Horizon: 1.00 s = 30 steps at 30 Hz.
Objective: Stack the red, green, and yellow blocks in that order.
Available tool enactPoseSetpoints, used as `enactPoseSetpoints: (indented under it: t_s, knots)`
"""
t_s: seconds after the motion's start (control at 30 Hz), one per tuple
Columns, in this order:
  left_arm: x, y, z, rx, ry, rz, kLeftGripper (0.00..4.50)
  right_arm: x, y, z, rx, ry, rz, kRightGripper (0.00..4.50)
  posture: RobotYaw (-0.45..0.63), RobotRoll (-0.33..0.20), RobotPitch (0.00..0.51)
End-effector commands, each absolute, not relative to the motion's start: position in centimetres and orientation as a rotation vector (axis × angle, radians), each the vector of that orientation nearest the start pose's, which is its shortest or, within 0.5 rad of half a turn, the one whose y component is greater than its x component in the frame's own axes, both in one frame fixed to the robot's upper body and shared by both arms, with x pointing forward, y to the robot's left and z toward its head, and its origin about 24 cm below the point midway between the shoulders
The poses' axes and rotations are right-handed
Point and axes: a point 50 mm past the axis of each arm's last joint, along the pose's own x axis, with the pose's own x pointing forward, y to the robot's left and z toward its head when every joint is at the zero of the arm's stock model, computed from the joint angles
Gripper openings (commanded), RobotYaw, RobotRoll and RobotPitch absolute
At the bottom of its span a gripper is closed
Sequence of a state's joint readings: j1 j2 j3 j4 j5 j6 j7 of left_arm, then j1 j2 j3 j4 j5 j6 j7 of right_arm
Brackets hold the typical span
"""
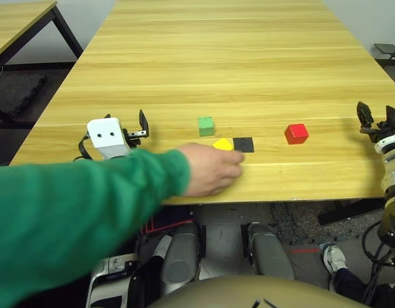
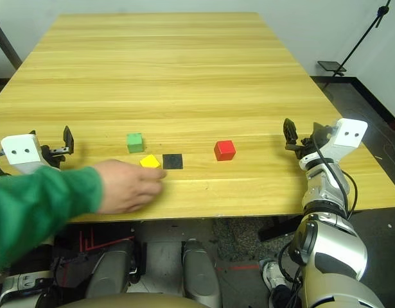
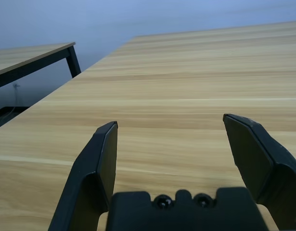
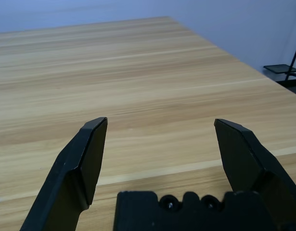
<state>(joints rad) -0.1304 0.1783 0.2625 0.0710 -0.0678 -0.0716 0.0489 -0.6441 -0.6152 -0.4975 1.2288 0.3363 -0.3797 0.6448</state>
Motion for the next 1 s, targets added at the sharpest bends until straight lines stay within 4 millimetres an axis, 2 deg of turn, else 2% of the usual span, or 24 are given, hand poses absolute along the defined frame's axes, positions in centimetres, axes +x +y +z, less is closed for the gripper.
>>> enactPoseSetpoints:
  t_s: [0.03,0.13,0.27,0.43,0.53,0.63,0.7,1.0]
  knots:
    - [26.6,24.9,7.1,0.107,-0.137,0.315,4.47,30.7,-36.1,8.7,0.075,-0.071,-0.028,4.5,0.16,-0.154,0.09]
    - [26.5,24.1,7.9,0.108,-0.159,0.23,4.47,31.7,-35.1,9.9,0.023,-0.051,0.111,4.5,0.15,-0.145,0.099]
    - [27.2,21.3,10.4,0.028,-0.176,-0.144,4.47,33.2,-33.1,12.6,-0.024,-0.004,0.422,4.5,0.15,-0.141,0.102]
    - [27.9,19.7,15.7,0.1,-0.205,-0.561,4.47,33.7,-30.7,15.6,-0.187,0.174,0.863,4.5,0.18,-0.153,0.08]
    - [27.8,18.6,17.2,0.179,-0.175,-0.793,4.47,33.8,-29.7,16.6,-0.283,0.276,1.024,4.5,0.19,-0.157,0.073]
    - [27.5,17.3,17.8,0.225,-0.102,-1.023,4.47,34.0,-28.8,17.0,-0.4,0.403,1.144,4.5,0.2,-0.167,0.069]
    - [27.6,16.6,17.7,0.244,-0.058,-1.111,4.47,34.2,-28.2,16.9,-0.472,0.468,1.191,4.5,0.21,-0.171,0.066]
    - [27.6,14.3,16.6,0.275,0.017,-1.241,4.47,35.2,-25.8,15.6,-0.701,0.607,1.289,4.5,0.29,-0.185,0.08]
